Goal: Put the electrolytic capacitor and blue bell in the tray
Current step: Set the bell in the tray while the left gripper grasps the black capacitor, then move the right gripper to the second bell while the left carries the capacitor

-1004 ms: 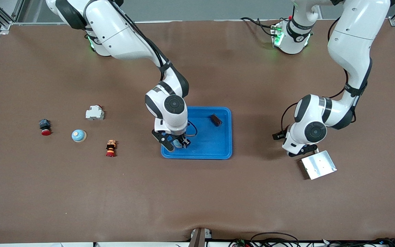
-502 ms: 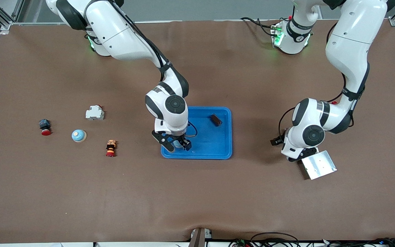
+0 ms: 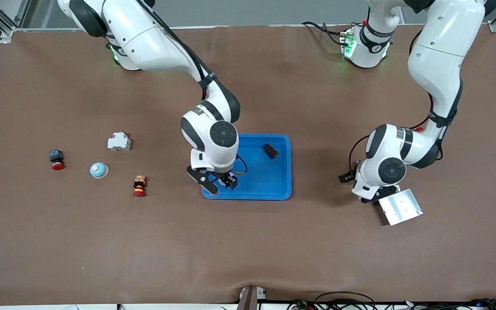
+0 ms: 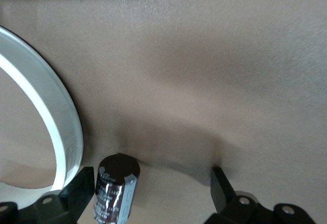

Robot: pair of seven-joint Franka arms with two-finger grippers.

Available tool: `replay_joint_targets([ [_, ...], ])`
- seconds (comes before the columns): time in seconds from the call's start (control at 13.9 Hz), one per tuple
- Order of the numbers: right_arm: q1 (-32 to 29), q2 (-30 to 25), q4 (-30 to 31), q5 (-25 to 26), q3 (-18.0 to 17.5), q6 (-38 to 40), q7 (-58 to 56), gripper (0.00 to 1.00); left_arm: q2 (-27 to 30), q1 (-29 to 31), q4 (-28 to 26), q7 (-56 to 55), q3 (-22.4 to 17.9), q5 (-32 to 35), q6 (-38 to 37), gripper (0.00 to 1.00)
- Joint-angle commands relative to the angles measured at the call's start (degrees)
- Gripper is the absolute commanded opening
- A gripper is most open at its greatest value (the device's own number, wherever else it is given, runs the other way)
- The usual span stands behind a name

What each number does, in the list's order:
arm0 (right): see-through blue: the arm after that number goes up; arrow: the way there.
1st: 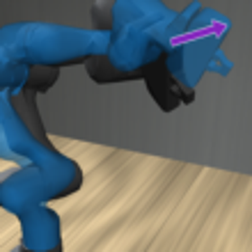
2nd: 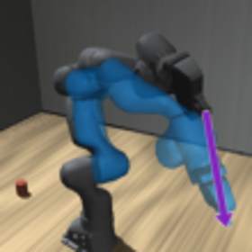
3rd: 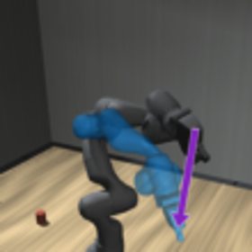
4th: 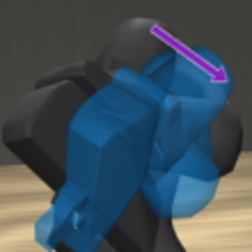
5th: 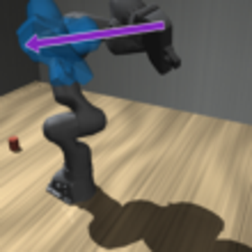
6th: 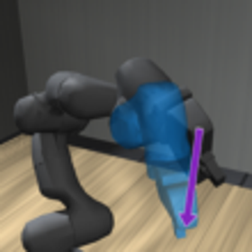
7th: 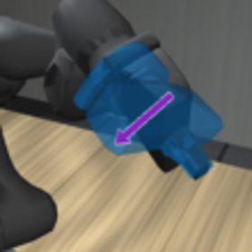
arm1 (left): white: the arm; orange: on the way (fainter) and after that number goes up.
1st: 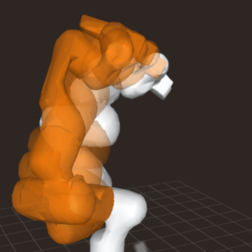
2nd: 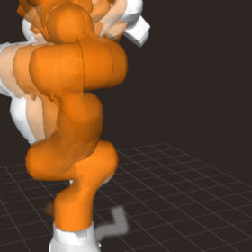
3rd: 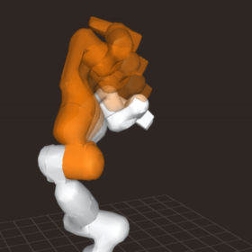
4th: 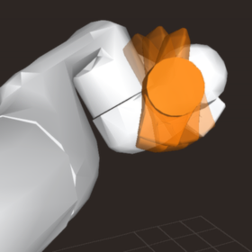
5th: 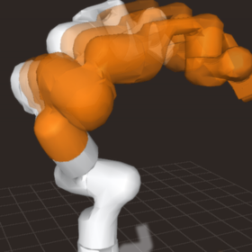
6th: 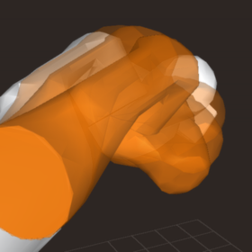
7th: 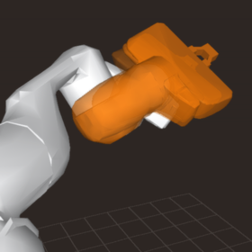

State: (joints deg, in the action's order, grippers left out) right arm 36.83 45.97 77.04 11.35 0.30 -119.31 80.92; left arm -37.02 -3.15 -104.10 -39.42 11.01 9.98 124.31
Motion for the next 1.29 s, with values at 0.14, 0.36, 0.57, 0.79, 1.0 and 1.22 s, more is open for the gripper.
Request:
replay_joint_targets([
  [0.14, -4.6, -5.3, 4.2, 0.1, -0.4, 4.5, -9.9, 1.00, 0.9, 0.1, -1.4, 0.2, 0.5, 4.3, -2.6, 1.00],
  [0.36, -8.5, -12.8, 12.3, 0.1, -0.4, 4.0, -18.1, 1.00, 1.9, 0.8, -1.4, 0.4, 1.9, 4.3, -4.9, 1.00],
  [0.57, -12.3, -19.6, 20.3, 0.0, -0.5, 2.2, -25.3, 1.00, 2.2, 1.0, -1.4, 0.7, 2.3, 4.3, -5.9, 0.87],
  [0.79, -16.3, -26.7, 30.9, 0.0, -0.5, -3.4, -32.6, 1.00, 2.0, 1.0, -1.3, 0.7, 2.3, 4.3, -5.9, 0.51],
  [1.0, -21.8, -31.2, 36.9, 0.0, -0.5, -6.5, -40.9, 1.00, 2.0, 1.4, -0.9, 0.7, 2.3, 3.8, -5.9, 0.27],
  [1.22, -26.9, -35.1, 43.0, 0.0, -0.6, -11.0, -49.6, 1.00, 2.2, 1.4, -0.3, -0.1, 2.3, 3.0, -5.9, 0.03],
])
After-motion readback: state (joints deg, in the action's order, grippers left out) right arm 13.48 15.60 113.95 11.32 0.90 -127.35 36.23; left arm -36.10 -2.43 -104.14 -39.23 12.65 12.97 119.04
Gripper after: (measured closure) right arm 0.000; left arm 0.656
